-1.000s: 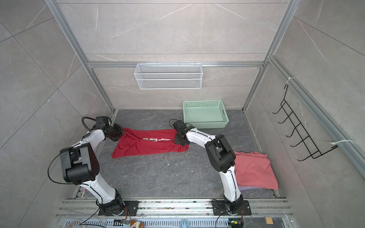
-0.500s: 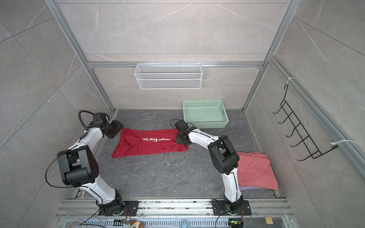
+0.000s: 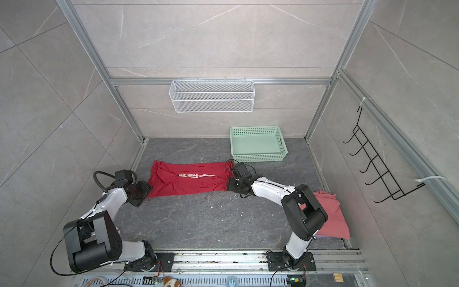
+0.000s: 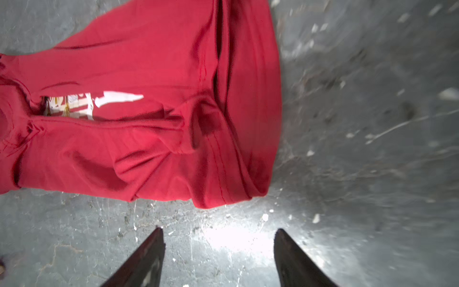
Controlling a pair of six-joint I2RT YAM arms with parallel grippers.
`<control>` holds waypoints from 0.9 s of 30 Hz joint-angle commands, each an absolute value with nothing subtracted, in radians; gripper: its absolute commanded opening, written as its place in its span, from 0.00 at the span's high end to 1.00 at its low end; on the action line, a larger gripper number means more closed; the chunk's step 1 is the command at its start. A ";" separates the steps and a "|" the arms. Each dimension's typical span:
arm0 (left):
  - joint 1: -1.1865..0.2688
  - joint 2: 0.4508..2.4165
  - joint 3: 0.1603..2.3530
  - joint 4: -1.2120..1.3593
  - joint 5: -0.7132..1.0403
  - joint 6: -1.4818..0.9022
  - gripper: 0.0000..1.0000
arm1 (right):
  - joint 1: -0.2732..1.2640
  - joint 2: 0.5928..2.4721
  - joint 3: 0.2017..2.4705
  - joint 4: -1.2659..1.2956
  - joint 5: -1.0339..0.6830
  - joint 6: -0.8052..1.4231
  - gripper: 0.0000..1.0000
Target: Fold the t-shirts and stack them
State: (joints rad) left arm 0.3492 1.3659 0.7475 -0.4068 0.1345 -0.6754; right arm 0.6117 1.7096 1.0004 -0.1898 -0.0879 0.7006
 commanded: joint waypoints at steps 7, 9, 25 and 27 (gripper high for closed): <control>0.382 1.459 0.702 -0.218 0.261 -0.816 0.29 | 0.609 1.771 0.947 -0.027 -0.173 0.751 0.29; 0.385 1.488 0.699 -0.200 0.266 -0.831 0.32 | 0.609 1.785 0.946 -0.027 -0.167 0.750 0.30; 0.412 1.566 0.713 -0.200 0.199 -0.780 0.71 | 0.612 1.867 1.005 -0.106 -0.111 0.760 0.32; 0.411 1.562 0.718 -0.203 0.195 -0.769 0.77 | 0.615 1.888 1.030 -0.134 -0.095 0.756 0.33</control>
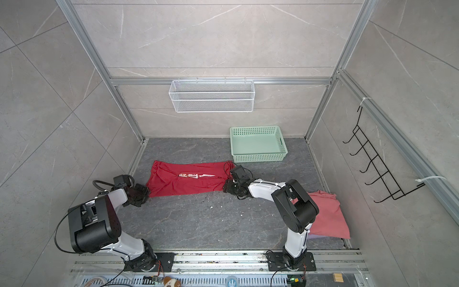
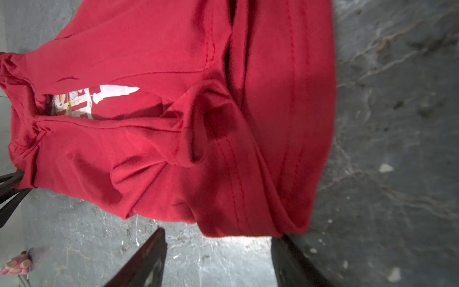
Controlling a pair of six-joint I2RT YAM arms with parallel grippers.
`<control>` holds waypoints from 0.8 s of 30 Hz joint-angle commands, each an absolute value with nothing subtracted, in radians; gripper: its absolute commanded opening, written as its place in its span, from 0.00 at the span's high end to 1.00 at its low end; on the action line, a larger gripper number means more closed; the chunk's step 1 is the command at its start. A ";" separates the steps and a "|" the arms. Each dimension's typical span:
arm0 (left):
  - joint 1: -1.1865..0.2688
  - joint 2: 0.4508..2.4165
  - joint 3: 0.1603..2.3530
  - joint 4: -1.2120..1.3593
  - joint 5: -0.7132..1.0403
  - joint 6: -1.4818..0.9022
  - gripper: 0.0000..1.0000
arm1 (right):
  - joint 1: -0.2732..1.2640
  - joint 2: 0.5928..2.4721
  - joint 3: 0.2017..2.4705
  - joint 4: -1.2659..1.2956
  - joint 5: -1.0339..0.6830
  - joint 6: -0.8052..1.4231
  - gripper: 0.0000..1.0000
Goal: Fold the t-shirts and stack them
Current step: 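Hold the shirt ends with both grippers and smooth the folded strip flat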
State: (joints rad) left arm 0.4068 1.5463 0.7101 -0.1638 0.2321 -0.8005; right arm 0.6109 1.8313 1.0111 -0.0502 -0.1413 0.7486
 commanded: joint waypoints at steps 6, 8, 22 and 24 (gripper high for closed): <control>0.411 1.567 0.730 -0.203 0.187 -0.750 0.91 | 0.664 1.958 1.140 -0.277 0.050 0.716 0.43; 0.411 1.576 0.733 -0.199 0.183 -0.743 0.94 | 0.678 1.985 1.178 -0.332 0.099 0.711 0.64; 0.421 1.459 0.785 -0.325 0.012 -0.707 1.00 | 0.699 1.841 1.142 -0.497 0.356 0.609 1.00; 0.421 1.427 0.780 -0.341 -0.010 -0.717 1.00 | 0.699 1.807 1.119 -0.511 0.366 0.601 1.00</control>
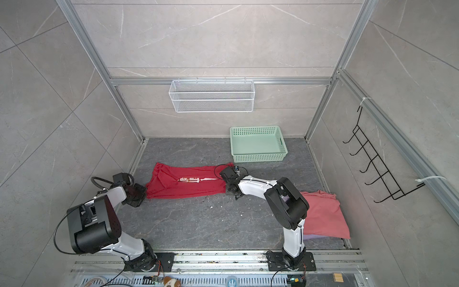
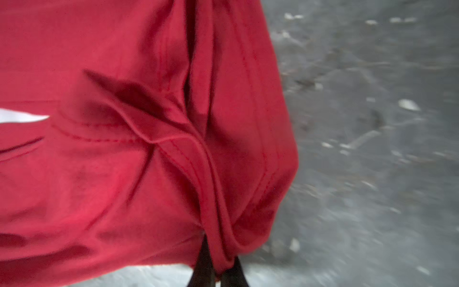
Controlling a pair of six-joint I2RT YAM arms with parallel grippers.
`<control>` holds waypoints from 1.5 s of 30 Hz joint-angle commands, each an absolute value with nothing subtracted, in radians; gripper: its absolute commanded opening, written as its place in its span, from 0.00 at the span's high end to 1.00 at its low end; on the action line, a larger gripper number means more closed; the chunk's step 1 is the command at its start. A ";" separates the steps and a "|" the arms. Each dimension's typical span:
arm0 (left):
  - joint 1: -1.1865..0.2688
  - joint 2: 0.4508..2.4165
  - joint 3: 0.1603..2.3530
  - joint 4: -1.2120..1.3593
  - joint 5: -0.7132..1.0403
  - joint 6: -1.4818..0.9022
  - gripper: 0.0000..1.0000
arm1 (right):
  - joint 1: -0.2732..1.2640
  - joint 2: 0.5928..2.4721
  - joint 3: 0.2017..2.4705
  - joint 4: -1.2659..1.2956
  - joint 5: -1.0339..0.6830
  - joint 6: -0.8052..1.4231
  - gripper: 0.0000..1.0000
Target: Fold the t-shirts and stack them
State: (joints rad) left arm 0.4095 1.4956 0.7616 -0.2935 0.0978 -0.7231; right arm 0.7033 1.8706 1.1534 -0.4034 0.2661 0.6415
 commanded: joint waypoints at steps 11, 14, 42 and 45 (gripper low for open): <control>0.422 1.340 0.699 -0.392 0.006 -0.776 1.00 | 0.727 1.692 0.962 -0.499 0.270 0.680 1.00; 0.419 1.280 0.651 -0.395 -0.010 -0.804 1.00 | 0.765 1.677 0.945 -0.515 0.247 0.704 0.99; 0.005 1.260 0.723 -0.384 0.105 -0.855 0.46 | 0.755 1.821 1.228 -0.234 0.049 0.621 0.49; 0.003 1.323 0.699 -0.337 0.113 -0.869 0.46 | 0.749 1.859 1.219 -0.224 0.059 0.617 0.49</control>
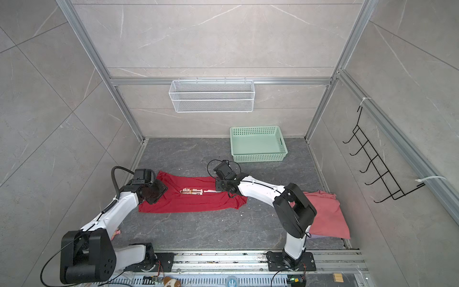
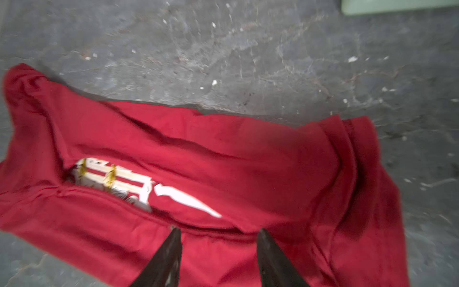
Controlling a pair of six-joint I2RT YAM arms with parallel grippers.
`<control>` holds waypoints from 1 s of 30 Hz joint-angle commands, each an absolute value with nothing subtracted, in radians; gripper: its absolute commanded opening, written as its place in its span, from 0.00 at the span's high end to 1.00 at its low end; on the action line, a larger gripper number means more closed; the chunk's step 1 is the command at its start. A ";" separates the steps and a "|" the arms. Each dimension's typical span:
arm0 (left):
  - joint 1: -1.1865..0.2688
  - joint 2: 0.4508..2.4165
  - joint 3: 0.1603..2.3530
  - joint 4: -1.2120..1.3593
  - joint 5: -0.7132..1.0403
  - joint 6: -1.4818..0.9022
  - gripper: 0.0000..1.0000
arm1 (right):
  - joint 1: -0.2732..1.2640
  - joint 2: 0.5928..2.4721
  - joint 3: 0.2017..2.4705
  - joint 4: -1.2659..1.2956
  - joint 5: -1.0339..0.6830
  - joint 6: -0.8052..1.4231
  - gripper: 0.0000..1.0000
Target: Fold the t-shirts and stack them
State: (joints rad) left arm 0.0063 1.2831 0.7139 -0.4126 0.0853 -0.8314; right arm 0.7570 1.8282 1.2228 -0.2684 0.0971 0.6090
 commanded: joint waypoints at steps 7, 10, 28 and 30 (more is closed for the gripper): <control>0.005 1.428 0.659 -0.252 0.078 -0.915 0.46 | 0.728 1.912 1.165 -0.232 0.095 0.626 0.50; 0.007 1.471 0.674 -0.238 0.055 -0.918 0.46 | 0.720 1.933 1.142 -0.237 0.088 0.641 0.51; 0.018 2.002 1.232 -0.176 0.304 -0.697 0.48 | 0.791 1.863 0.980 -0.337 -0.153 0.664 0.56; 0.013 2.046 1.306 -0.180 0.350 -0.674 0.47 | 0.826 1.862 0.977 -0.349 -0.174 0.668 0.55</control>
State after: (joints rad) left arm 0.0200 1.9820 1.2385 -0.1242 0.2718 -0.7460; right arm 0.7788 1.8259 1.0344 -0.1902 -0.0780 0.6437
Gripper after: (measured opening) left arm 0.523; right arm 0.445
